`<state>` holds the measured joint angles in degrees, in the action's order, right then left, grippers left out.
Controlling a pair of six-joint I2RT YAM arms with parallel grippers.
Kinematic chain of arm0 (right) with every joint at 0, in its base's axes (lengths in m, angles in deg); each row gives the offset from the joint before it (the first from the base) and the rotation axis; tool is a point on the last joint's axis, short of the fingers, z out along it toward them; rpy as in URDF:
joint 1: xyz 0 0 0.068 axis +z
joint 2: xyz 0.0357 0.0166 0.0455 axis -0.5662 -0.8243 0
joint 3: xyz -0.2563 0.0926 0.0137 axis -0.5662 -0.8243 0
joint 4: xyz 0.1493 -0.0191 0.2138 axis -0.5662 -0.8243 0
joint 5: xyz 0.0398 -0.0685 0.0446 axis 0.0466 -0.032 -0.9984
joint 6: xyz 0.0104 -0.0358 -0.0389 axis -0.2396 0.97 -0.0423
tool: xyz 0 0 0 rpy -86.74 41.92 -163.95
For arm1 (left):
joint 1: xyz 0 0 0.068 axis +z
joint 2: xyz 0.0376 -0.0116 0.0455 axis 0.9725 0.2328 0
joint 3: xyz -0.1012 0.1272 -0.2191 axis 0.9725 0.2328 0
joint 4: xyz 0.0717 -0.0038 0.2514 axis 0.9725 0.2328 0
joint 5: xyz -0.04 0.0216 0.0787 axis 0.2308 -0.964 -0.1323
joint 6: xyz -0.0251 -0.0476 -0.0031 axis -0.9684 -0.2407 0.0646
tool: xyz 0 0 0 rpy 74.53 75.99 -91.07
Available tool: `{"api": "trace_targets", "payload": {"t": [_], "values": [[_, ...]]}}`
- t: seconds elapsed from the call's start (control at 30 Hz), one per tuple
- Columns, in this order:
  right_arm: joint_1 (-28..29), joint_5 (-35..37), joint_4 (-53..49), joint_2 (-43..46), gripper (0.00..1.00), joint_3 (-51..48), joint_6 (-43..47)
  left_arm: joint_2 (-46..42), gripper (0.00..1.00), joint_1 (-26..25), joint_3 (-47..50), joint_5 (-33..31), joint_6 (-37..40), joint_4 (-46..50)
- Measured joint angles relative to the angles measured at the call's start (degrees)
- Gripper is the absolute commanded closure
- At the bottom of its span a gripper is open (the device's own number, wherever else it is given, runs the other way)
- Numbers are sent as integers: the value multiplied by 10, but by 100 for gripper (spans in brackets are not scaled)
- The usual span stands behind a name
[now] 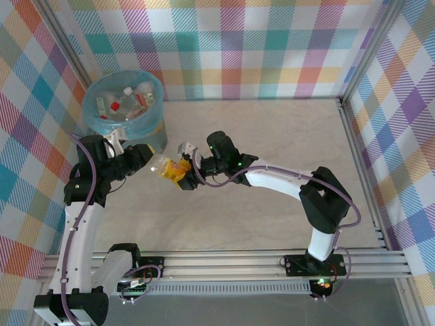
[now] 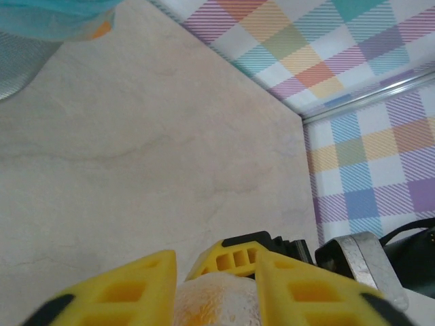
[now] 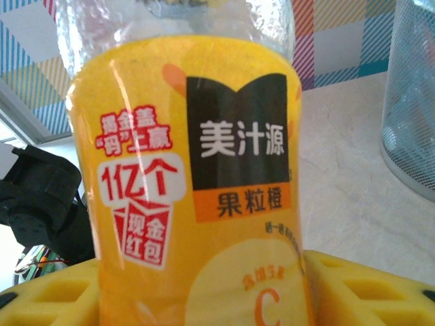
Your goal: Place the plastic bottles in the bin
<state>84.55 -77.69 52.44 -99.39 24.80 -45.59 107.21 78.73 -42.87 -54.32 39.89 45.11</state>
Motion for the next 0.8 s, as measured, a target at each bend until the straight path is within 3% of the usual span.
{"api": "trace_targets", "payload": {"t": [0.03,0.23,0.43,0.8], "values": [[0,0,0,0,34,0,-2,-1,99,-1,0,-6,-3,0],[0,13,-1,15,0,-8,-11,-15,100,-3,-8,-63,-7,16],[0,64,-14,47,0,-9,3,13,100,-3,-122,-174,-8,54],[-3,125,-79,100,0,-26,50,214,100,1,-462,-327,46,25]]}}
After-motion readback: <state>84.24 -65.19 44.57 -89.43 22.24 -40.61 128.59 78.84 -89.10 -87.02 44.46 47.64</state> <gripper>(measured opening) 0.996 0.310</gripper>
